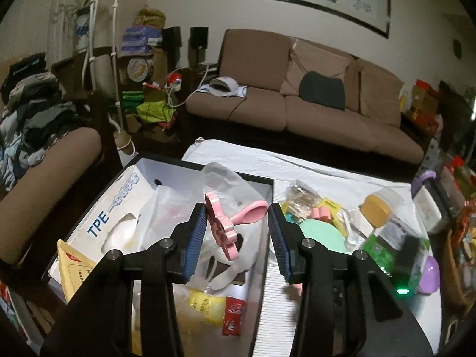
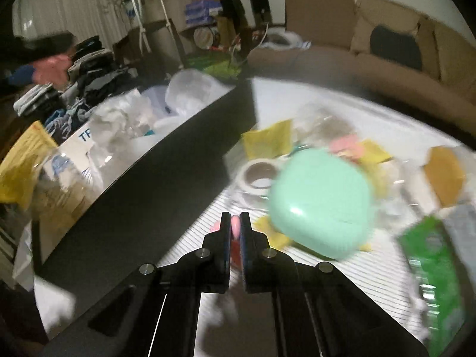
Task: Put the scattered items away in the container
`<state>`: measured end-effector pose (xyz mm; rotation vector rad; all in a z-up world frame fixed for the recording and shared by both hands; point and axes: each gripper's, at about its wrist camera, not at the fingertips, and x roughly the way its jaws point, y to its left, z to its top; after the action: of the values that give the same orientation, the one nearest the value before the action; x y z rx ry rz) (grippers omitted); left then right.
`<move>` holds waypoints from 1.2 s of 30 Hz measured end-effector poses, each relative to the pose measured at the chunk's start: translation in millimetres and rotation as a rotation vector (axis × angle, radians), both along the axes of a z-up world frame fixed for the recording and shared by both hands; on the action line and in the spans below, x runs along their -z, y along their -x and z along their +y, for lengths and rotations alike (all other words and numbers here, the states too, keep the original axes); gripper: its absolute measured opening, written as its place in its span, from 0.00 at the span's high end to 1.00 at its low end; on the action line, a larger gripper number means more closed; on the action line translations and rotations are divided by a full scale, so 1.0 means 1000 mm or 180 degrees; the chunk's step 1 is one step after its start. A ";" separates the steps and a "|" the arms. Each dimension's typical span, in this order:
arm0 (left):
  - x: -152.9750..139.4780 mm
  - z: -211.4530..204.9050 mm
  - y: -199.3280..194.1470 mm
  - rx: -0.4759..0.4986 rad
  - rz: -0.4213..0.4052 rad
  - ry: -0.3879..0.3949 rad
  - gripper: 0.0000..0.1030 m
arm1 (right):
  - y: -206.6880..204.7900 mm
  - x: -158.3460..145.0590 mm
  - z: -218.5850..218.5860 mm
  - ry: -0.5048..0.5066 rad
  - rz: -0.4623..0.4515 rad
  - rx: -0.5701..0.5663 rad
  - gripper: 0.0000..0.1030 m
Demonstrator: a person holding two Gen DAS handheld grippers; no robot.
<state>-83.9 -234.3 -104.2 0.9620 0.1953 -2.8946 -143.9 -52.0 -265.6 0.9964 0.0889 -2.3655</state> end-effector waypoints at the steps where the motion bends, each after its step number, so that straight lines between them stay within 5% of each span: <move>1: -0.001 0.003 -0.001 0.0015 0.0010 0.0018 0.62 | -0.010 -0.007 0.014 -0.0015 0.0070 0.0035 0.96; 9: -0.002 0.026 -0.001 0.0227 0.0135 -0.0207 0.62 | -0.043 -0.051 0.116 0.0152 0.0163 0.0581 0.96; 15: -0.006 0.011 -0.008 0.0106 0.0147 -0.0405 0.62 | -0.060 -0.085 0.127 0.0323 0.0225 0.0519 0.96; 26: -0.034 -0.035 -0.034 -0.0160 0.0280 -0.0057 0.62 | -0.040 -0.141 0.043 0.0804 0.0341 0.0042 0.96; 36: -0.023 -0.079 -0.038 -0.0257 0.0139 -0.0093 0.62 | -0.030 -0.159 -0.066 0.0855 0.0367 -0.0445 0.95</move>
<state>-45.9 -313.0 -81.5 0.8744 0.2737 -2.8483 -114.2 -117.7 -107.0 0.7031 -0.1099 -2.2333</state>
